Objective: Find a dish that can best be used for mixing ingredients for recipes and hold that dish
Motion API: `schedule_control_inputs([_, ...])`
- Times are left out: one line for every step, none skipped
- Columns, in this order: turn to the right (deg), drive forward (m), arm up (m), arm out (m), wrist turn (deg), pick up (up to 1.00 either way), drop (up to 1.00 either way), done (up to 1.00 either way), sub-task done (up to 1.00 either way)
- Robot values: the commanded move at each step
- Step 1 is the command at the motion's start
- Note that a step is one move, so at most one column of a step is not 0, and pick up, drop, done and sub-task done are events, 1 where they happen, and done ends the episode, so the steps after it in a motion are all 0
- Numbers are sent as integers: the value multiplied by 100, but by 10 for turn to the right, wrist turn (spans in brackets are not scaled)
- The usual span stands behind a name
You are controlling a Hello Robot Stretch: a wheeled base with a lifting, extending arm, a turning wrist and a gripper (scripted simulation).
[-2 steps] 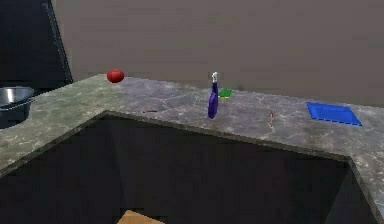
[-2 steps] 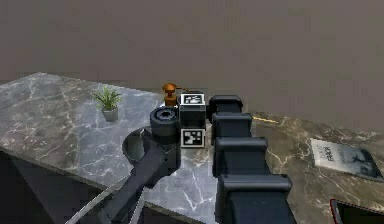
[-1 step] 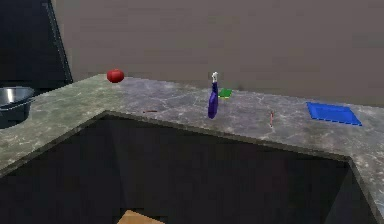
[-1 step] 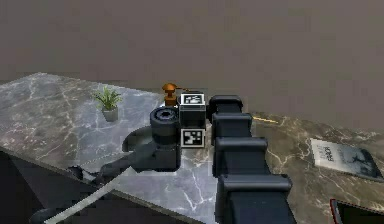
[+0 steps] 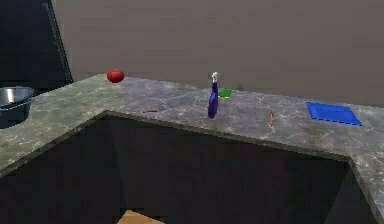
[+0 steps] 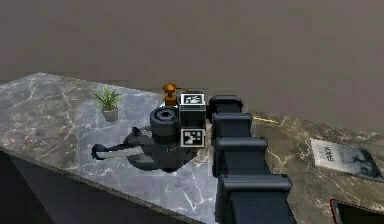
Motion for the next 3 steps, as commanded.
schedule_control_inputs([0, 0, 0, 0, 150, 0, 0, 0, 0])
schedule_control_inputs([0, 0, -8, 0, 0, 0, 0, 0, 0])
schedule_control_inputs([0, 0, 0, 0, 0, 100, 0, 0, 0])
